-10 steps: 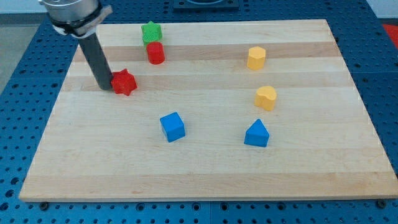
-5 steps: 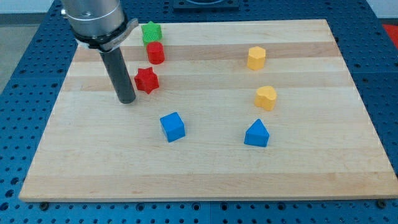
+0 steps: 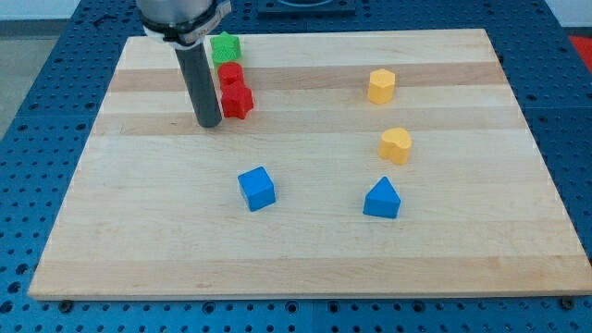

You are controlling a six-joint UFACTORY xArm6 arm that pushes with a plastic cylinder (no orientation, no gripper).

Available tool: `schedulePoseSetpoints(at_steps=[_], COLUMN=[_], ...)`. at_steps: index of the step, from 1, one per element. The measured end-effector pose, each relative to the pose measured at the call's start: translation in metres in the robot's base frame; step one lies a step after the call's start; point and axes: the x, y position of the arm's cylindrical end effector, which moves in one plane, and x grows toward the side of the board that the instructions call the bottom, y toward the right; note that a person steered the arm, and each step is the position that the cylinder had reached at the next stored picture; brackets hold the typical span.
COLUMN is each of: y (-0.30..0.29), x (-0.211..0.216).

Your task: Slide the red star closer to the red circle

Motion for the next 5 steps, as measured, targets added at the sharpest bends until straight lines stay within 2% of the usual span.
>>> schedulePoseSetpoints(at_steps=[2,5], y=[0.035,0.036], x=[0.000,-0.026])
